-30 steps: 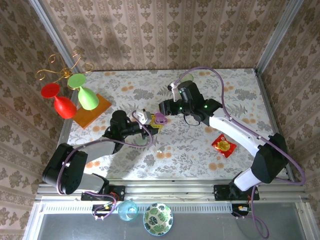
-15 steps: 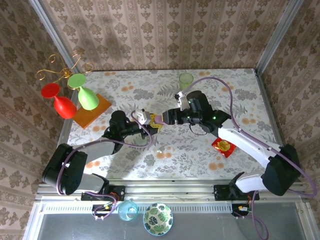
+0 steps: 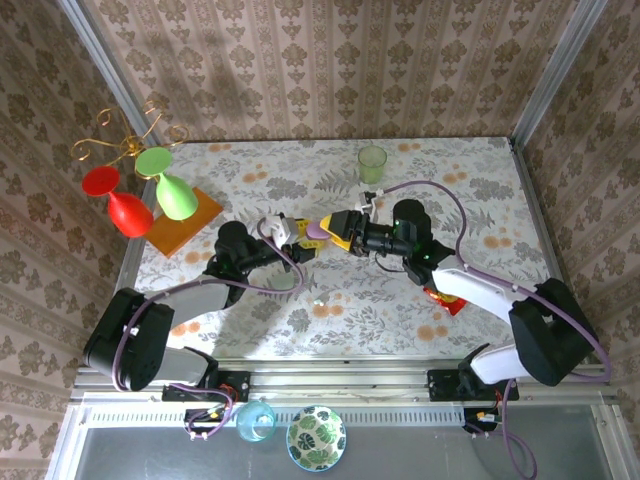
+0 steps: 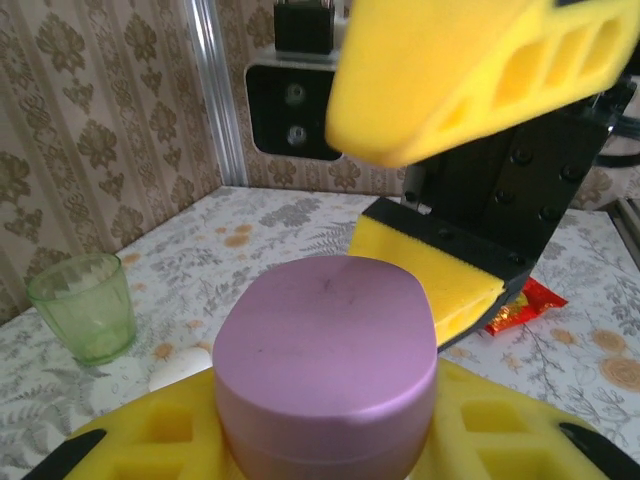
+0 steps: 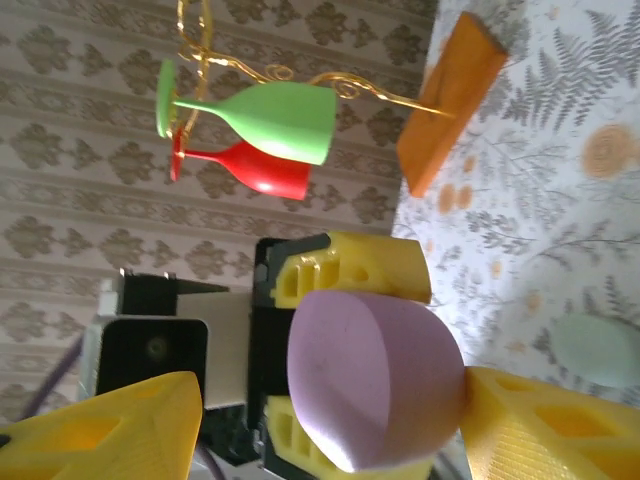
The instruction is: Insert wireless bluetooth earbuds into charging case
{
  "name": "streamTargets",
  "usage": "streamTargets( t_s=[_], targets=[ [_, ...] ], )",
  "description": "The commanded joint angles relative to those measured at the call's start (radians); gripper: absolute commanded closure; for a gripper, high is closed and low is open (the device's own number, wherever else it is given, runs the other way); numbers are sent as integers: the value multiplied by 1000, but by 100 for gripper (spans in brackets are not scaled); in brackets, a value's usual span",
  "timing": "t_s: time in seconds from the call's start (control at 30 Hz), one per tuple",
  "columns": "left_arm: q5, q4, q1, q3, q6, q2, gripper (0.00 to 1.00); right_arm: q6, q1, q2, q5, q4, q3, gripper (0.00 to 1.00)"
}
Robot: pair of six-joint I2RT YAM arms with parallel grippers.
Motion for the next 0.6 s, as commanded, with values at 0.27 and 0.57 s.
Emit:
streamTargets(
  t_s=[0.27,0.57],
  targets=[
    [-18,23,7,-3,-16,-24,77,310,31,168,-30,473,-39,63],
    [-24,12,7,-10,-14,-24,62,264,16,155,-3,411,-63,80]
  ],
)
